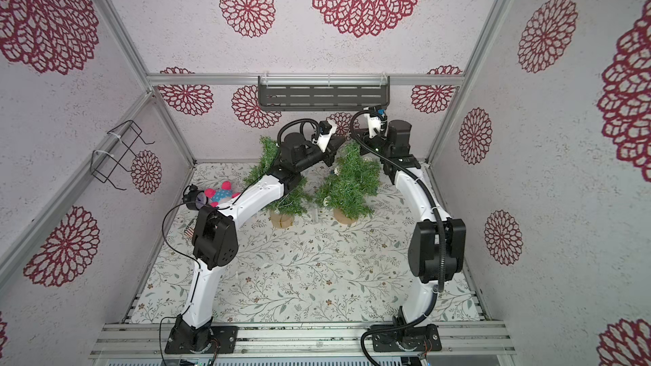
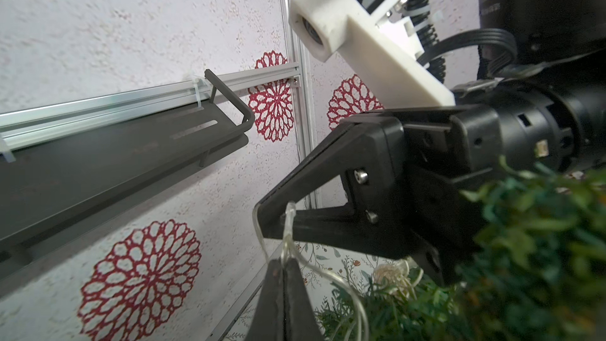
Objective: Wrap string light around the christmas tree
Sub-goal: Wrap the light string around the Christmas tree.
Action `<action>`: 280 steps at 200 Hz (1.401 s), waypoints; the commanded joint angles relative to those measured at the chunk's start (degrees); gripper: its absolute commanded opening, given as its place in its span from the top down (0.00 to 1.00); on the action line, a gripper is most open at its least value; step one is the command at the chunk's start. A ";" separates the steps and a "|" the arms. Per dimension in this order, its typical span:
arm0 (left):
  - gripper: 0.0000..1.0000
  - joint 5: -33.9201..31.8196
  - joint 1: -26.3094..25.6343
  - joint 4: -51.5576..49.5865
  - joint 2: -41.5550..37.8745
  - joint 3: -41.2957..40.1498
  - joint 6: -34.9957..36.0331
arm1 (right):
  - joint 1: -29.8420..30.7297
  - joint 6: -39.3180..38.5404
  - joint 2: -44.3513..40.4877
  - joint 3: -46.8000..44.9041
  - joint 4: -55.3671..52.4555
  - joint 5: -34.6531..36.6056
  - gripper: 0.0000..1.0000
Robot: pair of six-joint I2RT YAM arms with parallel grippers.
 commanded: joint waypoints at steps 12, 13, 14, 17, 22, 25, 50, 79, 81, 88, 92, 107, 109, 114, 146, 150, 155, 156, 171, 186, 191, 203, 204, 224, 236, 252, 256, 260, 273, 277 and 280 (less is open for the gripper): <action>1.00 0.90 -0.22 -0.77 -2.27 -0.68 0.13 | -0.56 0.68 -1.67 2.91 1.84 2.64 1.00; 1.00 0.86 -0.24 -0.77 -2.32 -0.73 0.14 | -0.61 0.70 -1.75 2.92 1.86 2.72 1.00; 1.00 0.80 -0.25 -0.77 -2.34 -0.80 0.11 | -0.63 0.71 -1.75 2.96 1.88 2.80 1.00; 1.00 0.62 -0.26 -0.77 -2.44 -0.98 0.12 | -0.77 0.90 -1.79 3.00 1.81 2.92 1.00; 0.99 0.35 -0.26 -0.79 -2.77 -1.25 0.16 | -0.99 1.17 -1.88 3.09 1.65 3.20 1.00; 0.98 0.06 -0.24 -0.77 -2.95 -1.56 0.22 | -1.12 1.32 -1.88 3.16 1.42 3.40 1.00; 0.85 -2.02 -0.26 -0.57 -5.47 -4.26 1.16 | -2.49 1.42 -2.78 2.78 -0.71 5.59 1.00; 0.76 -3.60 -0.13 -0.58 -7.77 -6.76 2.18 | -3.62 1.50 -4.26 1.27 -1.28 7.44 1.00; 0.76 -3.71 -0.07 -0.64 -7.87 -6.87 2.24 | -3.64 1.48 -4.39 1.25 -1.32 7.52 1.00; 0.75 -3.74 -0.04 -0.69 -8.23 -7.21 2.27 | -3.73 1.50 -4.54 1.25 -1.51 7.80 1.00; 0.74 -3.80 0.00 -0.76 -8.33 -7.35 2.28 | -3.79 1.50 -4.65 1.24 -1.54 7.81 1.00; 0.72 -4.09 -0.02 -0.95 -8.83 -7.94 2.29 | -3.82 1.21 -4.92 1.42 -2.41 8.31 1.00; 0.71 -4.14 0.02 -0.95 -8.92 -8.04 2.34 | -3.82 1.17 -5.00 1.49 -2.66 8.55 1.00; 0.70 -4.40 0.00 -1.03 -9.16 -8.24 2.27 | -3.82 0.93 -5.07 1.66 -3.27 9.02 1.00; 0.68 -5.21 0.00 -2.08 -11.20 -9.71 1.90 | -3.82 -3.15 -6.57 3.26 -10.01 13.78 1.00; 0.68 -5.29 0.00 -2.16 -11.51 -10.07 1.95 | -3.82 -3.57 -6.91 3.27 -10.52 14.19 1.00; 0.68 -5.35 0.00 -2.26 -11.86 -10.37 1.99 | -3.82 -4.00 -7.30 3.27 -11.17 14.69 1.00; 0.68 -5.38 -0.04 -2.26 -11.95 -10.50 2.00 | -3.86 -4.11 -7.38 3.27 -11.28 14.77 1.00; 0.68 -5.74 0.00 -2.18 -13.04 -11.66 2.00 | -3.82 -5.44 -8.86 3.27 -13.53 16.67 1.00; 0.68 -5.89 0.00 -1.96 -14.29 -13.05 1.50 | -3.82 -6.54 -10.59 2.98 -15.79 18.50 1.00; 0.68 -5.95 0.00 -1.96 -14.75 -13.48 1.25 | -3.82 -6.79 -11.20 2.69 -16.52 19.08 1.00; 0.68 -5.80 -0.09 -1.91 -15.40 -14.72 0.93 | -3.82 -7.43 -13.03 1.99 -17.78 20.29 1.00; 0.68 -5.74 -0.13 -1.91 -15.38 -14.78 0.94 | -3.82 -7.45 -13.19 1.93 -17.88 20.34 1.00; 0.68 -5.70 -0.52 -2.41 -18.19 -16.06 0.87 | -3.73 -8.40 -16.39 1.69 -21.01 21.87 1.00; 0.67 -5.73 -0.78 -2.91 -18.94 -16.79 0.92 | -3.71 -8.51 -18.49 1.54 -23.61 23.14 1.00; 0.67 -5.85 -1.29 -3.29 -19.99 -17.95 0.95 | -3.51 -7.50 -21.51 -0.06 -26.01 23.65 1.00; 0.67 -5.98 -1.43 -3.38 -20.28 -18.29 0.95 | -3.45 -7.15 -22.52 -0.68 -26.34 23.63 1.00; 0.67 -6.10 -1.61 -3.53 -20.61 -18.55 0.93 | -3.33 -6.76 -23.49 -1.42 -26.73 23.60 1.00; 0.67 -6.45 -2.08 -4.05 -21.48 -19.52 0.95 | -2.56 -5.01 -27.07 -4.52 -27.33 23.61 1.00; 0.66 -6.59 -2.25 -4.17 -21.73 -19.92 0.98 | -2.28 -4.23 -28.24 -5.70 -27.26 23.51 1.00; 0.67 -6.57 -2.34 -4.27 -21.97 -20.15 1.03 | -2.05 -3.56 -29.08 -6.62 -27.18 23.34 1.00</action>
